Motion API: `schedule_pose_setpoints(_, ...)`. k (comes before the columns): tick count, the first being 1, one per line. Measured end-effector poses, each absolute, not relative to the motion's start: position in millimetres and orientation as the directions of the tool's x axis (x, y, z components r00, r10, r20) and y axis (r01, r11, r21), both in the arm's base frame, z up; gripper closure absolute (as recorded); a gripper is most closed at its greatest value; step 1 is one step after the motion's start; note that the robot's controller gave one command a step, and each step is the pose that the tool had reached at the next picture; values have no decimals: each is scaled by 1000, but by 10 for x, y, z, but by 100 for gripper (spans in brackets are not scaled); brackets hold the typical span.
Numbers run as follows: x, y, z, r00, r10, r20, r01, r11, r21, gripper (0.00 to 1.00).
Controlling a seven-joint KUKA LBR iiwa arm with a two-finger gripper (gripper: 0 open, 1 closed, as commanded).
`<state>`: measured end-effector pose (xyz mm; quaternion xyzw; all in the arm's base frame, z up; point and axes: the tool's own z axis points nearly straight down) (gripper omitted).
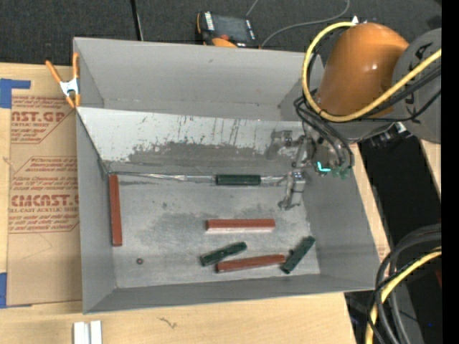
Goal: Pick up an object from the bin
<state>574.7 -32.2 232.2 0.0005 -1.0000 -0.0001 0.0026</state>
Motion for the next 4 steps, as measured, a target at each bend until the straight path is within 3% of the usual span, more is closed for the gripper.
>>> schedule_pose_setpoints(1,5348,-240,1206,-992,-122,8,-122,992,2,0)
schedule_pose_setpoints(2,4856,87,692,-992,-127,-7,-127,992,1,0)
schedule_pose_setpoints(3,4883,76,736,-992,-126,-10,-126,992,0,100)
schedule_pose_setpoints(4,5115,-396,1954,-985,-170,-10,-170,986,-3,100)
